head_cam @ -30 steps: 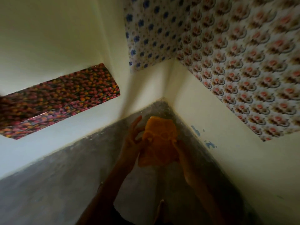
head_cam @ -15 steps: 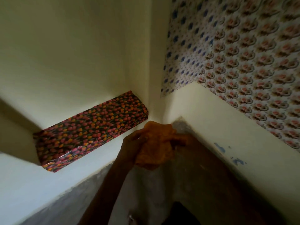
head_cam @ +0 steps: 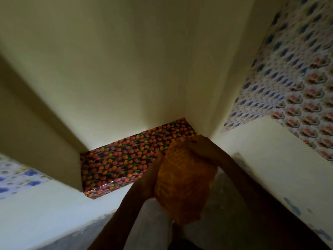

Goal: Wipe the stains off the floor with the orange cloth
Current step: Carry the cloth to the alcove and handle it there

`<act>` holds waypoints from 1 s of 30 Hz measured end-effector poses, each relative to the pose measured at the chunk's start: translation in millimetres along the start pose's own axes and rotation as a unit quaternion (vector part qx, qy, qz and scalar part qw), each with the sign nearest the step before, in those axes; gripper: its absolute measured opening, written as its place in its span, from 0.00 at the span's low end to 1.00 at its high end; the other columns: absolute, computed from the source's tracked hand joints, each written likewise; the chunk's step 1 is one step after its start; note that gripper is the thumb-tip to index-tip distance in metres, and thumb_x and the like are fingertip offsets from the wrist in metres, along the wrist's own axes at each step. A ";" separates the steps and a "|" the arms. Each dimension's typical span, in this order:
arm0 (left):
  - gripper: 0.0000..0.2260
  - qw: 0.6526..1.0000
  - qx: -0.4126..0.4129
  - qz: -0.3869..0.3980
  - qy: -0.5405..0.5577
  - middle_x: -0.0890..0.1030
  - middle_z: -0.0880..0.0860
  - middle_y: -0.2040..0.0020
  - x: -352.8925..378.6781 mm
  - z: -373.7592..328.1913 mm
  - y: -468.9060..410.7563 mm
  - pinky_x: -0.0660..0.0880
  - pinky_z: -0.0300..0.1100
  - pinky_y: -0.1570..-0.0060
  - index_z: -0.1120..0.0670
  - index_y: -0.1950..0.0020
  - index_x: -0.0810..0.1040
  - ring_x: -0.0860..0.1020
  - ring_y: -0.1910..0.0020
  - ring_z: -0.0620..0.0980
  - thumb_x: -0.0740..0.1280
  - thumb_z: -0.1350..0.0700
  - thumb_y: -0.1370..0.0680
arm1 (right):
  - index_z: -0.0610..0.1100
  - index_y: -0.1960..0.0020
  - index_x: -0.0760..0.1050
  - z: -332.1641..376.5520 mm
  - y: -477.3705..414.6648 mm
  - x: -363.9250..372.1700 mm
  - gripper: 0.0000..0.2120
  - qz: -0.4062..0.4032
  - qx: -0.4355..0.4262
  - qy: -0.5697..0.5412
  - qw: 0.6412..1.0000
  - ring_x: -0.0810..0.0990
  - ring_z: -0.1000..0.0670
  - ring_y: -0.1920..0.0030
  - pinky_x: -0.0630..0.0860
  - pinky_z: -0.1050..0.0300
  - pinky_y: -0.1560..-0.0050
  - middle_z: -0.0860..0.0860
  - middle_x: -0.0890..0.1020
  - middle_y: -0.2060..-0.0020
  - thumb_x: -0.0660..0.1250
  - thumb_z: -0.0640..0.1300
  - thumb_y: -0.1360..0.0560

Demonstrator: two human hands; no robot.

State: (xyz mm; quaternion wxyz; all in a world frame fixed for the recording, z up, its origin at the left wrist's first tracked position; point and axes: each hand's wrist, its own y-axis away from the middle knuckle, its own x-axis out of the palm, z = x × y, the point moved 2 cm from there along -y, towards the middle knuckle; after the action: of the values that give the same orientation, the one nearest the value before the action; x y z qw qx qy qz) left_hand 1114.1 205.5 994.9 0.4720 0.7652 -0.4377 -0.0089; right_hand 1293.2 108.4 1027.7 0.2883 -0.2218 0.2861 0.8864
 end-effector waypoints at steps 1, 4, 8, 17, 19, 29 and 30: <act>0.37 1.000 -0.010 0.004 0.013 0.79 0.61 0.37 -5.6 -7.2 -3.2 0.72 0.57 0.37 0.54 0.32 0.73 0.76 0.37 0.62 0.58 0.28 0.29 | 0.47 0.53 0.83 -8.3 -16.0 0.0 0.32 0.039 0.036 -0.054 0.997 0.82 0.48 0.54 0.79 0.49 0.46 0.47 0.85 0.55 0.57 0.74 0.27; 0.39 0.998 0.000 0.041 0.057 0.78 0.62 0.36 -16.2 -34.1 -17.2 0.67 0.58 0.32 0.55 0.32 0.73 0.76 0.37 0.62 0.58 0.27 0.30 | 0.47 0.39 0.81 -40.1 -42.3 6.1 0.43 0.068 0.130 -0.289 0.946 0.83 0.43 0.45 0.78 0.44 0.41 0.44 0.85 0.44 0.52 0.79 0.31; 0.19 0.999 0.027 -0.024 0.040 0.78 0.64 0.37 -40.3 -55.7 -41.5 0.73 0.50 0.43 0.57 0.41 0.77 0.78 0.46 0.59 0.62 0.42 0.21 | 0.41 0.34 0.74 -62.1 -31.6 51.7 0.40 0.139 0.239 -0.553 0.786 0.84 0.36 0.47 0.81 0.42 0.48 0.39 0.84 0.46 0.57 0.73 0.28; 0.11 0.968 0.038 -0.132 -0.208 0.77 0.62 0.39 -78.2 -103.6 -90.7 0.75 0.48 0.42 0.62 0.45 0.76 0.77 0.45 0.58 0.60 0.55 0.18 | 0.38 0.39 0.78 -45.8 -67.4 70.5 0.27 0.055 0.064 -0.386 0.918 0.85 0.44 0.47 0.82 0.52 0.50 0.39 0.83 0.44 0.78 0.49 0.34; 0.12 0.963 0.061 -0.134 -0.224 0.79 0.64 0.45 -93.9 -108.5 -99.7 0.80 0.41 0.56 0.65 0.41 0.76 0.79 0.52 0.57 0.64 0.58 0.19 | 0.38 0.37 0.77 -43.0 -74.4 79.2 0.30 0.057 0.070 -0.416 0.905 0.84 0.41 0.44 0.82 0.50 0.48 0.40 0.83 0.43 0.76 0.48 0.35; 0.10 0.923 0.111 -0.103 -0.352 0.75 0.53 0.65 -166.3 -155.2 -107.6 0.69 0.28 0.75 0.57 0.59 0.76 0.75 0.68 0.46 0.62 0.58 0.18 | 0.41 0.35 0.75 21.3 -106.5 143.6 0.40 0.030 0.083 -0.531 0.843 0.82 0.36 0.42 0.82 0.45 0.50 0.37 0.81 0.41 0.84 0.44 0.45; 0.10 0.913 0.118 -0.111 -0.375 0.77 0.53 0.64 -173.8 -162.9 -108.1 0.69 0.28 0.74 0.57 0.57 0.78 0.75 0.66 0.48 0.64 0.53 0.19 | 0.42 0.34 0.73 27.5 -109.1 152.4 0.41 0.037 0.082 -0.514 0.853 0.82 0.36 0.41 0.82 0.46 0.51 0.37 0.81 0.40 0.84 0.44 0.44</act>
State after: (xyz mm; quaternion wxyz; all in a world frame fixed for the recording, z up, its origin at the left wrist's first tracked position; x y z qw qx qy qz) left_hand 1148.0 458.3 936.9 0.1755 0.7994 -0.4924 -0.2961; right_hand 1244.5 257.5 921.5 0.3786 0.3004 0.1763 0.8575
